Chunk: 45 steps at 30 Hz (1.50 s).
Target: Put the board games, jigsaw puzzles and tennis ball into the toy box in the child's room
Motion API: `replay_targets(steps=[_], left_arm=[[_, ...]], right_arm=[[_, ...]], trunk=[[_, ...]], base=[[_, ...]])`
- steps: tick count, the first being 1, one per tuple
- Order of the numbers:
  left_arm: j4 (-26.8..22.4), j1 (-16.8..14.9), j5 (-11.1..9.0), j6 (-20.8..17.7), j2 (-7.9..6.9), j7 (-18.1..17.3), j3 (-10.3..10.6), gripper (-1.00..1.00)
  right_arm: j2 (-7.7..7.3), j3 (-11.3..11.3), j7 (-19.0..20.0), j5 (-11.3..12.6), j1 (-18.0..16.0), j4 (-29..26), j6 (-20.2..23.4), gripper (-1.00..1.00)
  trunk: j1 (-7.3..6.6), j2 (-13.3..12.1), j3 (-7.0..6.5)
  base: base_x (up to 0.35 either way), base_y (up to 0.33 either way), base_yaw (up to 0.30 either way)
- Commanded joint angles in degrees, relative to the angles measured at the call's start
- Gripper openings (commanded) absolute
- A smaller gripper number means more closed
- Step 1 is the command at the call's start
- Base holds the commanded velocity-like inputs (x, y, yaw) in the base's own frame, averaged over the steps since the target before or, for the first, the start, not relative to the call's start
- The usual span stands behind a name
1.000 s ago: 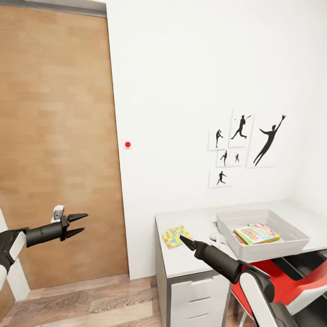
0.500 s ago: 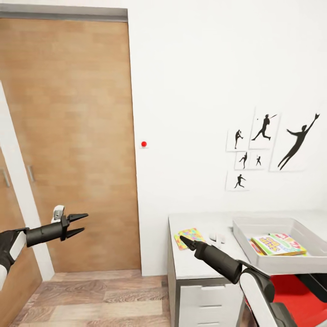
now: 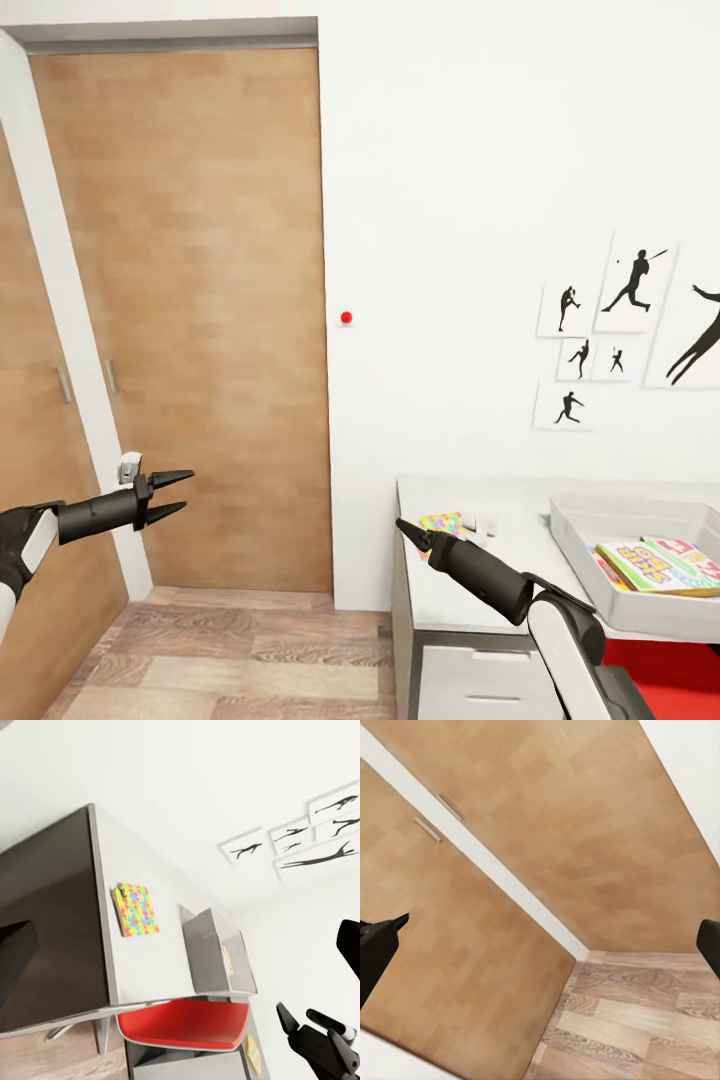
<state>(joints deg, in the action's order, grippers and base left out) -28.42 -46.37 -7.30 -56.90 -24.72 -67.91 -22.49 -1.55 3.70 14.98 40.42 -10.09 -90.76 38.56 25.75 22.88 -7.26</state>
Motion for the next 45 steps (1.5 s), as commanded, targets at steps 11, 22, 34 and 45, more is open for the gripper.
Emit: replay_targets(steps=[11,22,34,45], left_arm=[[0.0,0.0,0.0,-0.3,0.01,-0.1,-0.1,1.00],[0.0,0.0,0.0,-0.3,0.02,-0.1,-0.1,1.00],[0.0,0.0,0.0,-0.3,0.01,-0.1,-0.1,1.00],[0.0,0.0,0.0,-0.3,0.02,-0.1,-0.1,1.00]], right_arm=[[-0.03,0.0,0.1,0.0,0.0,0.0,0.2,1.00],[-0.03,-0.1,0.0,0.0,0.0,0.1,0.1,1.00],[-0.03,-0.1,-0.3,0.0,0.0,0.1,0.0,1.00],[-0.01,-0.1,-0.6,-0.3,0.0,0.1,0.1,1.00]], trunk=[[0.03,0.0,0.03],[0.03,0.0,0.03],[0.03,0.0,0.26],[0.03,0.0,1.20]], base=[[0.029,-0.009,-0.044],[0.007,-0.055,-0.215],[0.098,0.037,-0.037],[0.017,0.004,-0.002]])
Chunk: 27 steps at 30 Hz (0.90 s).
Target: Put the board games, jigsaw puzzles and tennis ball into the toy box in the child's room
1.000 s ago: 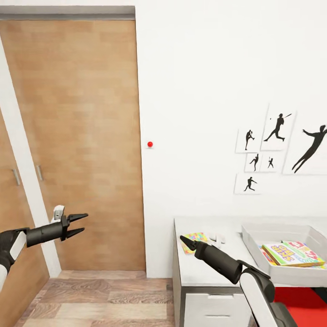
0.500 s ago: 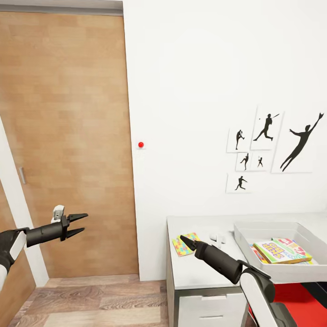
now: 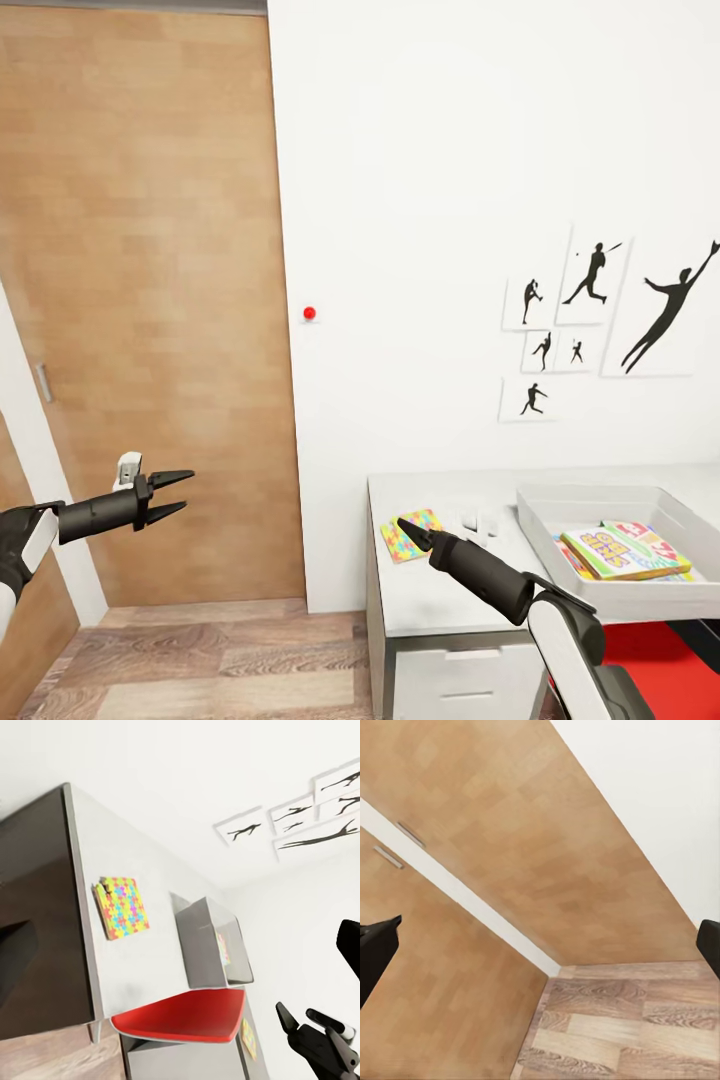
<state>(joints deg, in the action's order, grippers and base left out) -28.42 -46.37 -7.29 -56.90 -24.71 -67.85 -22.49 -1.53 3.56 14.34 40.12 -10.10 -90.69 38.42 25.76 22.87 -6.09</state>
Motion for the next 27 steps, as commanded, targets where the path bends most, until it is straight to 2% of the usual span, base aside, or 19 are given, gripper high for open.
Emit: replay_targets(steps=[1,8,10,12,16,21,24,27], left_arm=[[0.0,0.0,0.0,-0.3,0.01,-0.1,-0.1,1.00],[0.0,0.0,0.1,-0.2,0.09,0.1,0.5,1.00],[0.0,0.0,0.1,-0.1,0.15,0.1,1.9,1.00],[-0.1,0.0,0.1,0.5,0.38,0.2,4.0,1.00],[-0.2,-0.1,0.1,1.1,0.61,0.2,6.4,1.00],[-0.4,-0.1,0.1,1.4,0.81,0.2,7.8,1.00],[-0.4,-0.1,0.1,1.5,0.89,0.2,8.1,1.00],[-0.4,-0.1,0.1,1.6,0.95,0.2,8.5,1.00]], right_arm=[[0.00,0.0,0.0,-0.1,-0.1,0.0,0.2,1.00],[-0.01,-0.2,-2.4,0.0,-1.0,0.1,0.7,1.00],[-0.03,-0.3,-4.5,0.2,-3.1,0.1,0.9,1.00],[0.00,-0.3,-7.9,0.3,-6.8,0.2,2.2,1.00],[0.44,-0.2,-14.5,0.4,-12.9,2.1,6.2,1.00],[2.22,-0.2,-23.1,0.4,-19.1,7.0,9.9,1.00],[3.37,-0.2,-26.8,0.4,-21.7,9.0,10.8,1.00],[4.38,-0.2,-30.3,0.2,-25.4,14.1,11.3,1.00]], trunk=[[0.02,0.1,0.12],[0.02,0.1,0.77],[0.02,0.1,0.96],[0.02,0.1,1.15],[0.02,0.1,1.52],[0.02,0.1,1.99],[0.02,0.1,2.27],[0.02,0.1,2.56]], base=[[0.003,0.001,0.000],[0.001,0.000,0.000],[0.000,0.000,0.000],[0.000,0.000,0.000],[0.000,0.000,0.000],[0.000,0.000,0.000],[0.000,0.000,0.000],[0.000,0.000,0.000]])
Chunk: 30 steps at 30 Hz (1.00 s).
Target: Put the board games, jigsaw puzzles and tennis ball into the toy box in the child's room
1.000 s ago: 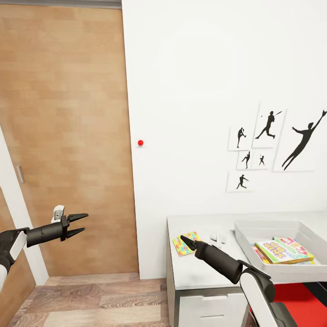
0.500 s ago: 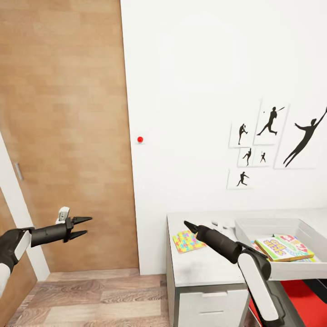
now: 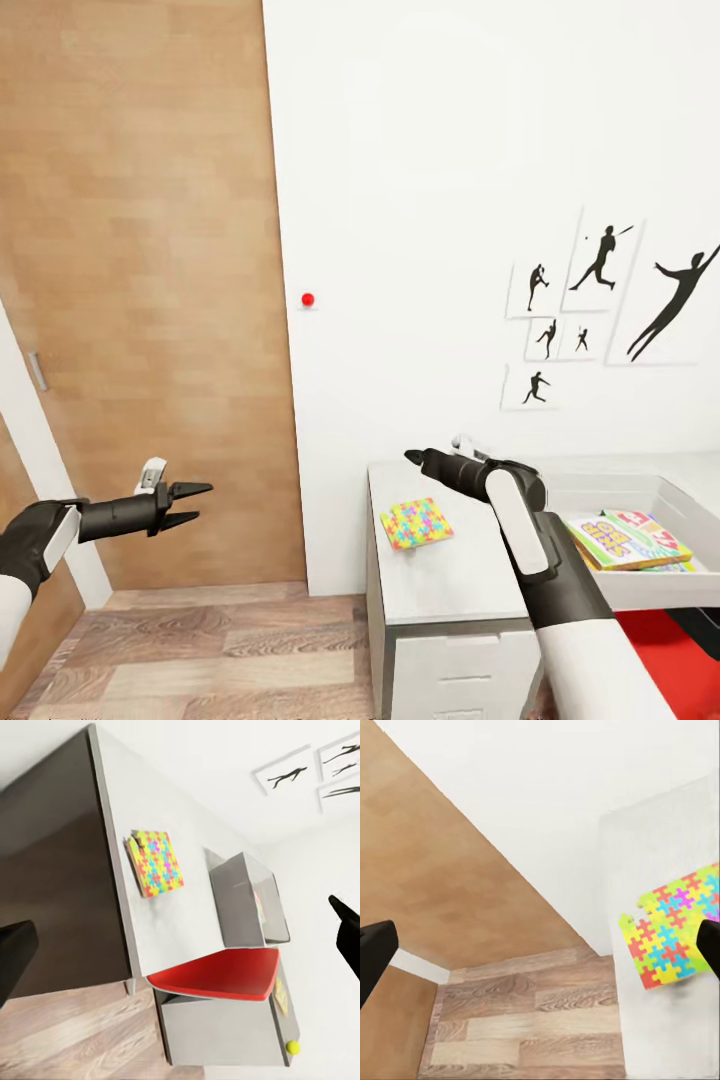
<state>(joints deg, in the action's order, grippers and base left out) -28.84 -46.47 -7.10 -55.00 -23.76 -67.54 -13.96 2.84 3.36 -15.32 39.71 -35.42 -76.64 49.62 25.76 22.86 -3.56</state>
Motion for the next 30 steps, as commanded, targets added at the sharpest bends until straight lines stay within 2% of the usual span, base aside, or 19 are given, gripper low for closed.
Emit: replay_targets(steps=[1,5,12,22,30], left_arm=[[0.0,0.0,-0.1,-0.3,-0.01,-0.1,0.0,1.00],[0.0,0.0,0.0,-0.3,-0.04,-0.1,0.2,1.00],[0.0,-0.1,0.1,-0.2,-0.06,0.6,0.3,1.00],[-0.7,-0.1,0.0,0.1,0.00,6.6,0.3,1.00],[-1.2,-0.1,0.0,1.0,0.13,8.8,0.3,1.00]], right_arm=[[0.19,0.0,-1.2,0.5,-1.2,2.6,0.1,1.00],[0.40,0.0,-2.0,0.2,-2.9,7.7,-0.2,1.00],[0.26,0.0,-2.3,0.2,-3.6,11.2,-2.6,1.00],[-0.49,-0.2,-2.4,0.0,-3.8,15.9,-4.1,1.00],[-0.75,-0.3,-2.4,0.1,-3.9,16.5,-5.0,1.00]], trunk=[[0.02,0.1,0.13],[0.02,0.1,0.50],[0.02,0.1,1.16],[0.02,0.1,2.09],[0.02,0.1,2.84]], base=[[0.000,0.000,0.000],[0.004,0.008,0.000],[0.066,0.104,0.000],[0.017,0.022,0.000],[0.001,0.002,0.000]])
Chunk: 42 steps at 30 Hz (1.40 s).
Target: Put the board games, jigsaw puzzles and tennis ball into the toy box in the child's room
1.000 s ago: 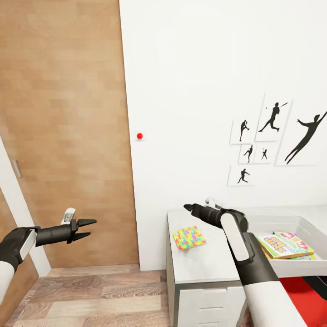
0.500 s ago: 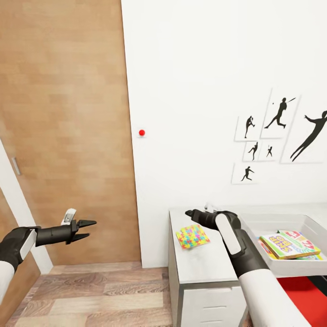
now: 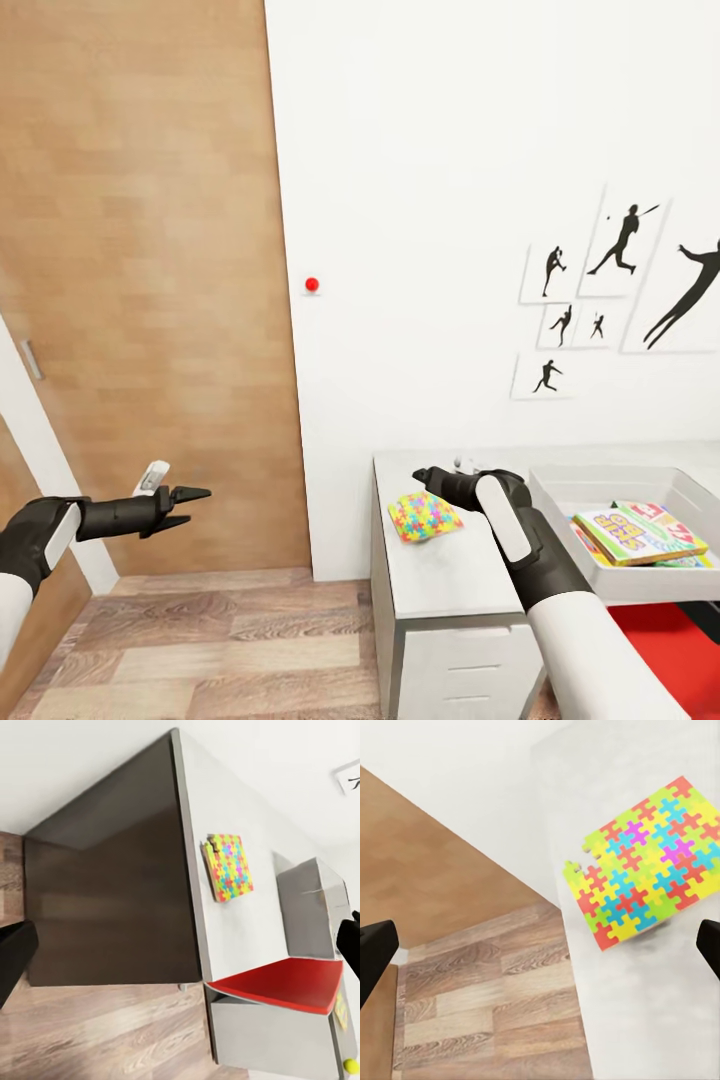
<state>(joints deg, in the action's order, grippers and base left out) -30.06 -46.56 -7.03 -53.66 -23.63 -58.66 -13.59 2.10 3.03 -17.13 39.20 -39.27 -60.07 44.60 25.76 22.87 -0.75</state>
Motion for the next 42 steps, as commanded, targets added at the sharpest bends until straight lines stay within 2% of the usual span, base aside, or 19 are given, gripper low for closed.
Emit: replay_targets(steps=[1,29,42], left_arm=[[0.0,0.0,-0.1,-0.1,0.02,0.0,-0.1,1.00],[-0.1,0.0,-0.1,1.3,0.07,0.2,0.0,1.00],[-0.1,0.0,-0.1,1.4,0.12,1.1,0.0,1.00]], right_arm=[[-0.02,0.1,-0.6,0.6,0.0,0.0,0.0,1.00],[-0.56,0.0,-0.6,0.6,0.0,0.2,-0.1,1.00],[-1.17,0.0,-0.7,0.5,0.0,0.3,-0.1,1.00]], trunk=[[0.02,0.1,0.12],[0.02,0.1,2.75],[0.02,0.1,3.97]], base=[[0.000,0.000,0.000],[0.003,-0.001,0.000],[0.110,-0.127,0.000]])
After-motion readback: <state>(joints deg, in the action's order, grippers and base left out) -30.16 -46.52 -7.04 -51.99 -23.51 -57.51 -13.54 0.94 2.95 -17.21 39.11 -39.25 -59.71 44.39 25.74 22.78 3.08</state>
